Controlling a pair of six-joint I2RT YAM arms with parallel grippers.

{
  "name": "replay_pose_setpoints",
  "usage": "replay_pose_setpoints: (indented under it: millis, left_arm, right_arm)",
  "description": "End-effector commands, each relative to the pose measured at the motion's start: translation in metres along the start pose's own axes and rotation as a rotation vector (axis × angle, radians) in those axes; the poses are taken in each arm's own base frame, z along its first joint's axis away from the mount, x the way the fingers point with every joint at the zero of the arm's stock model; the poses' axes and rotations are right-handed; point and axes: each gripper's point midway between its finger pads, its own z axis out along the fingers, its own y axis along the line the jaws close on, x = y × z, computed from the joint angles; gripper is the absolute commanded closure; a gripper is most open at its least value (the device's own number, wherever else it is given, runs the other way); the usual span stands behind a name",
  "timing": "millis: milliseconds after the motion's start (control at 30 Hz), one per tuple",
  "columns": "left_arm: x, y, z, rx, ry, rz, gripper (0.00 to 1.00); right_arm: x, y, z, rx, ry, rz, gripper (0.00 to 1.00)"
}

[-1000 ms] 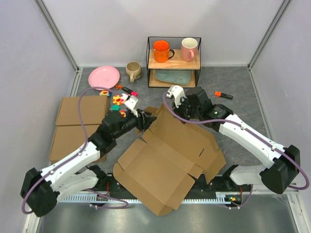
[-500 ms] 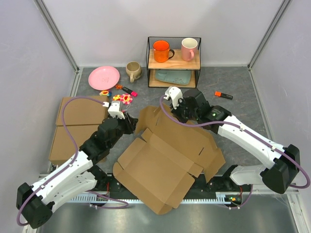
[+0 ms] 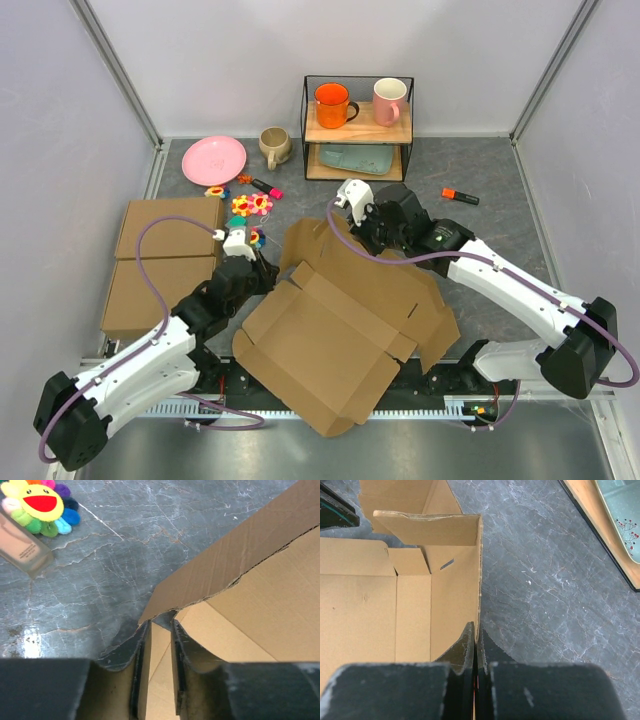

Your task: Fold the paper box

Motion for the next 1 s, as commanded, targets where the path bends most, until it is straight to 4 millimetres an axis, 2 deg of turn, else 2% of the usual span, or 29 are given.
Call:
replay_pose_setpoints:
  millis: [0, 67, 100, 133, 167, 267, 367, 500, 600, 700, 733, 767, 800, 833, 867, 933, 967]
  left_arm:
    - [-0.028, 0.000, -0.006, -0.033, -0.097, -0.054, 0.62]
    - [-0.050, -0.009, -0.015, 0.021, -0.194, -0.039, 0.51]
    - [-0.049, -0.012, -0.015, 0.056, -0.210, -0.023, 0.37]
    - [-0.057, -0.022, -0.018, 0.114, -0.249, -0.017, 0.21]
    - [-0.065, -0.036, -0.023, 0.197, -0.288, 0.001, 0.01]
    - [-0.064, -0.049, -0.021, 0.267, -0.290, 0.075, 0.01]
    - [-0.053, -0.054, -0.009, 0.280, -0.243, 0.126, 0.01]
    - [-0.037, -0.041, 0.010, 0.205, -0.187, 0.152, 0.03]
    - [-0.034, -0.022, 0.015, 0.109, -0.184, 0.118, 0.05]
    - [-0.036, -0.016, 0.015, 0.077, -0.204, 0.087, 0.07]
    - [-0.039, -0.014, 0.014, 0.065, -0.221, 0.067, 0.07]
    - [-0.036, -0.010, 0.015, 0.056, -0.222, 0.058, 0.07]
    - [-0.042, -0.013, 0.015, 0.066, -0.253, 0.041, 0.08]
    - [-0.042, -0.010, 0.019, 0.051, -0.266, 0.028, 0.08]
    - [-0.036, -0.004, 0.022, 0.038, -0.266, 0.016, 0.08]
    - [-0.043, -0.007, 0.025, 0.043, -0.309, -0.031, 0.08]
    - [-0.039, -0.005, 0.030, 0.030, -0.297, -0.035, 0.08]
  right_arm:
    - [-0.024, -0.004, -0.011, 0.025, -0.088, -0.014, 1.00]
    - [-0.023, -0.003, -0.010, 0.022, -0.085, -0.015, 1.00]
    - [-0.023, -0.002, -0.010, 0.024, -0.083, -0.019, 1.00]
    - [-0.023, -0.003, -0.010, 0.024, -0.083, -0.018, 1.00]
    - [-0.022, -0.002, -0.010, 0.022, -0.082, -0.021, 1.00]
    - [-0.023, -0.001, -0.008, 0.014, -0.080, -0.022, 1.00]
    - [-0.025, 0.001, -0.005, 0.008, -0.077, -0.023, 1.00]
    - [-0.033, 0.002, -0.005, 0.013, -0.083, -0.033, 1.00]
    - [-0.038, -0.002, -0.005, 0.091, -0.069, -0.089, 1.00]
    - [-0.040, 0.000, -0.003, 0.179, -0.050, -0.187, 1.00]
    - [-0.040, 0.008, 0.001, 0.187, -0.042, -0.230, 1.00]
    - [-0.035, -0.002, 0.000, 0.276, -0.009, -0.287, 1.00]
    - [-0.037, -0.004, 0.002, 0.316, -0.010, -0.318, 1.00]
    - [-0.035, -0.003, 0.006, 0.357, 0.011, -0.355, 1.00]
    - [-0.034, -0.011, 0.003, 0.416, 0.036, -0.396, 1.00]
    - [-0.038, -0.012, 0.005, 0.473, 0.031, -0.433, 1.00]
    - [-0.034, -0.019, 0.001, 0.543, 0.052, -0.461, 1.00]
